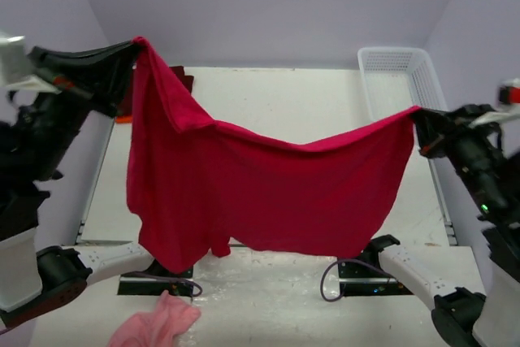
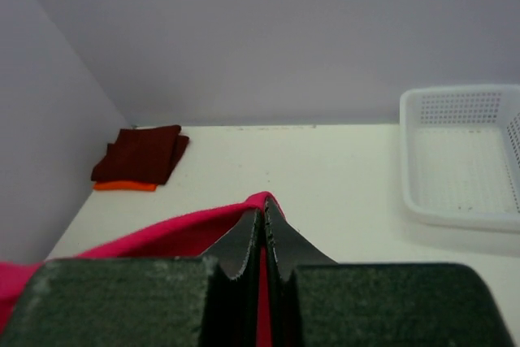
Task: Fold and stack the t-shirts
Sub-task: Flatten out the tshirt
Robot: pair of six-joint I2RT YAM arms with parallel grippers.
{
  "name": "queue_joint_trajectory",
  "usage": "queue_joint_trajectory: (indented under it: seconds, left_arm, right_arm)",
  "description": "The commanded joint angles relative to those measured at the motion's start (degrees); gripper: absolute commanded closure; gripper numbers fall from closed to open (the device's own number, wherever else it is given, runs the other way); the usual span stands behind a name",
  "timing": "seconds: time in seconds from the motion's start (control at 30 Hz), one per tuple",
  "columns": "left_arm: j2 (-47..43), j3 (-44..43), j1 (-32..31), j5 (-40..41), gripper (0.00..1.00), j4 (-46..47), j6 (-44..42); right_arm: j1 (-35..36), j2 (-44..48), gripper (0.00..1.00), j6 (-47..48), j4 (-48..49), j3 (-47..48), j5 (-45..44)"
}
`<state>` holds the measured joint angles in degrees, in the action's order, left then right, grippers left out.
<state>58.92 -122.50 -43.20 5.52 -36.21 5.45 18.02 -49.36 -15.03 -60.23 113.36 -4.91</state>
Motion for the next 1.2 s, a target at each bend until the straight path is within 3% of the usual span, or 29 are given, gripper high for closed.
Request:
queue_joint_trajectory:
  seconds: [0.0, 0.03, 0.13, 0.23, 0.27, 0.37, 0.47, 0.6, 0.83, 1.17]
  left_arm:
    - [9.0, 6.2, 0.2, 12.8, 1.0, -2.5, 2.3]
    - [10.7, 9.4, 0.3, 17.4, 1.0, -3.3, 2.9]
    - [17.6, 16.2, 1.4, 20.0, 1.0, -3.9, 3.7]
    - [25.4, 20.2, 8.6, 12.1, 1.0, -5.3, 7.0]
    - [27.3, 20.7, 12.6, 9.9, 1.0, -5.0, 7.5]
    - [36.2, 22.7, 15.8, 11.8, 1.0, -6.6, 8.7]
    - [39.3, 24.0, 19.0, 11.5, 1.0, -4.5, 8.6]
    - [45.0, 18.8, 20.9, 11.3, 1.0, -5.7, 7.7]
    - [33.0, 19.4, 20.5, 4.2, 1.0, -0.7, 4.5]
    - [1.3, 23.1, 16.1, -4.6, 1.0, 4.8, 3.3]
  right_arm:
    - [0.3, -8.0, 1.0, -1.0, 4.6, -14.5, -2.8]
    - [0.2, -9.8, 1.0, -1.3, 8.5, -17.6, -3.5]
    - [0.2, -16.8, 1.0, -1.2, 13.8, -25.5, -5.0]
    - [-0.7, -23.3, 1.0, -1.4, 15.0, -26.8, -6.8]
    - [-1.2, -27.6, 1.0, -1.4, 15.1, -26.6, -6.4]
    - [-3.0, -35.2, 1.0, -1.4, 15.0, -24.7, -5.6]
    - [-3.3, -40.1, 1.0, -1.5, 14.8, -23.2, -5.3]
    - [-3.4, -43.8, 1.0, -1.1, 15.2, -21.7, -5.9]
    - [-3.3, -31.6, 1.0, 0.5, 16.9, -23.9, -6.5]
    - [5.3, -10.3, 1.0, 1.7, 14.4, -18.0, -8.0]
